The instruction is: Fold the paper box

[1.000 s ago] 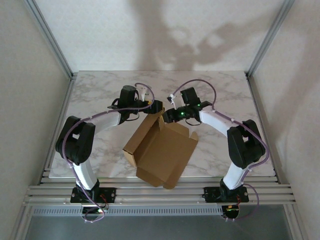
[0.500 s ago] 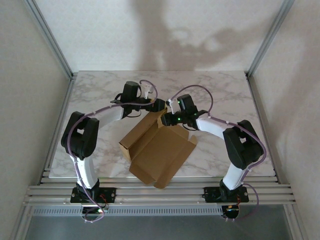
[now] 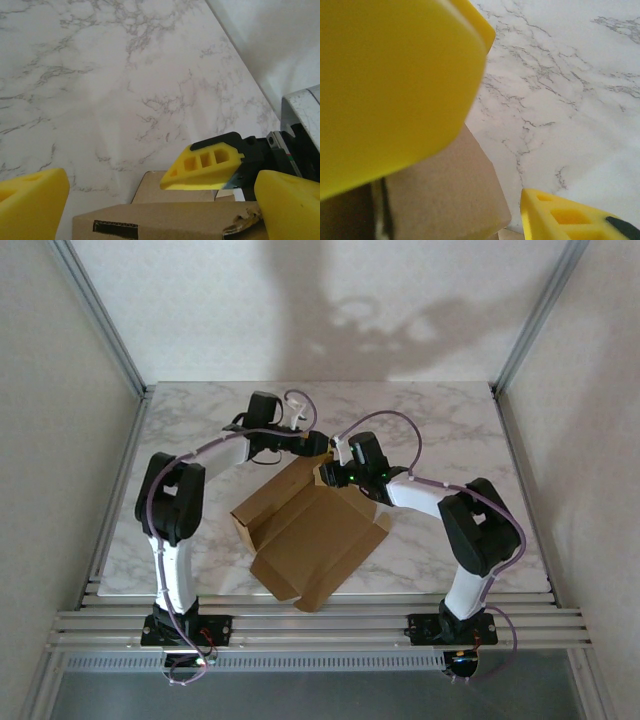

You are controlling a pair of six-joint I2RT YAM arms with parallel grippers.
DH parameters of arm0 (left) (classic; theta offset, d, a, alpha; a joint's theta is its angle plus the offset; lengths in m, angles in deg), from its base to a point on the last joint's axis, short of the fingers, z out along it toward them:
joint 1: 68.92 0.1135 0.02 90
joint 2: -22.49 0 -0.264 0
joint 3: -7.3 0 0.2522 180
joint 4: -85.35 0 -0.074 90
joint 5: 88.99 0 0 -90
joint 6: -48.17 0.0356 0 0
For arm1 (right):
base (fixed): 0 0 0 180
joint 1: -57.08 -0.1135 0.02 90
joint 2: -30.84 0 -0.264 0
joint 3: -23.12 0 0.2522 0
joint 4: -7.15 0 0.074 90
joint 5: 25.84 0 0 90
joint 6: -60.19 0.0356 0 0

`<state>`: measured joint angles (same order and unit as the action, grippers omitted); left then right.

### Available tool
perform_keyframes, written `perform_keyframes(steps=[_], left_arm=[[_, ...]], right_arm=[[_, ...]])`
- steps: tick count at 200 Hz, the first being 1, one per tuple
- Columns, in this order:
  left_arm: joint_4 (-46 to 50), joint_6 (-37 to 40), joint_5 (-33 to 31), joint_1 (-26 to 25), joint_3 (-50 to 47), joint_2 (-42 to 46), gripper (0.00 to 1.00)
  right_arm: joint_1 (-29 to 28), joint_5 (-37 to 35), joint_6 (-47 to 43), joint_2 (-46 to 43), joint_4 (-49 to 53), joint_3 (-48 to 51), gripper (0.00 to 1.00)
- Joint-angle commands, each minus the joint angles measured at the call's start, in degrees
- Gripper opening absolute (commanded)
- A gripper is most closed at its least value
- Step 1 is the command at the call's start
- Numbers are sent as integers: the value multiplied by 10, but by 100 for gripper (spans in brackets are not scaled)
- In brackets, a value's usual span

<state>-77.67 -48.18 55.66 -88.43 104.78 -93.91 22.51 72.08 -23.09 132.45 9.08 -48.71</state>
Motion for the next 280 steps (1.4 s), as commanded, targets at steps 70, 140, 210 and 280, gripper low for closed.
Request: perform_keyframes(steps=[70, 140, 210, 280], left_arm=[[97, 54, 43, -7, 47, -52, 94], [98, 51, 27, -11, 46, -46, 95], [89, 37, 7, -9, 53, -37, 97], [92, 28, -10, -8, 74, -34, 99]], right_arm=[[-28, -78, -1, 36, -34, -22, 24], [-57, -244, -27, 51, -3, -37, 14], [-60, -161, -3, 19, -9, -7, 33], [-53, -111, 13, -36, 4, 46, 43]])
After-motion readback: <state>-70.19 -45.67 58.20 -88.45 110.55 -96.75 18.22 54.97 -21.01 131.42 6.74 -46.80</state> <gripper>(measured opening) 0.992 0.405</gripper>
